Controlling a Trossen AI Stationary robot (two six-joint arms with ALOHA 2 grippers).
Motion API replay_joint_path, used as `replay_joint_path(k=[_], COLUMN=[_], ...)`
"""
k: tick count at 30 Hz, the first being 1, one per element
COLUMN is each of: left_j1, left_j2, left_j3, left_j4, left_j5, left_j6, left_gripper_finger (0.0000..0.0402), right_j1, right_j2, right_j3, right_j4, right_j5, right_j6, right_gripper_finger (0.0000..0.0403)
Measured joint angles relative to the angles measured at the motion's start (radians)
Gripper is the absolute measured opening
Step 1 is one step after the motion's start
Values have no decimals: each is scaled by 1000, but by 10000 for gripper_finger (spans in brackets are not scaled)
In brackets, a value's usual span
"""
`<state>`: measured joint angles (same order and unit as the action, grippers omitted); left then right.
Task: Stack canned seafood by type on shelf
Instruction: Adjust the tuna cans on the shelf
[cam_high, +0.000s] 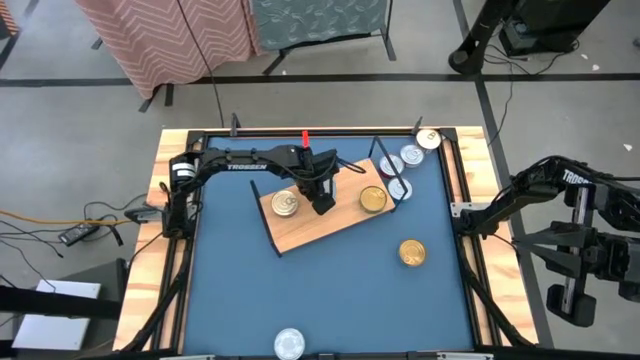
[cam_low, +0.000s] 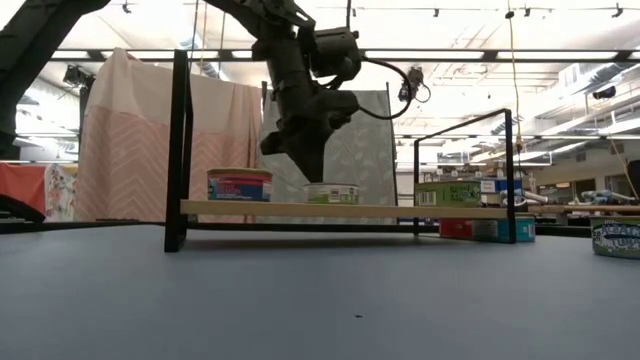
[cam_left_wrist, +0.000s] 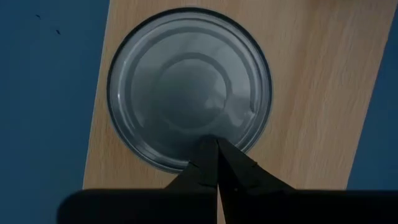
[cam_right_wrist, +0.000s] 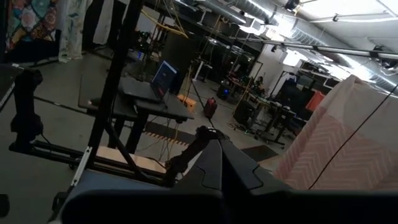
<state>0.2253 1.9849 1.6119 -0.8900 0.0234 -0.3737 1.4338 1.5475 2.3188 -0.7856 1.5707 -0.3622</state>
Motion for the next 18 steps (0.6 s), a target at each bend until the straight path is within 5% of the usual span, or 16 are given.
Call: replay_joint_path(k=[18], left_j1=[-37], left_j2=[-11], left_j3=[34], left_j4=[-64], left_j5=[-4], left_j6=[11], left_gripper_finger=[3], right_j1=[7], right_j2=[2], right_j3=[0], right_j4=[7], right_j5=[0], right_j6=[-1], right_gripper_finger=[5])
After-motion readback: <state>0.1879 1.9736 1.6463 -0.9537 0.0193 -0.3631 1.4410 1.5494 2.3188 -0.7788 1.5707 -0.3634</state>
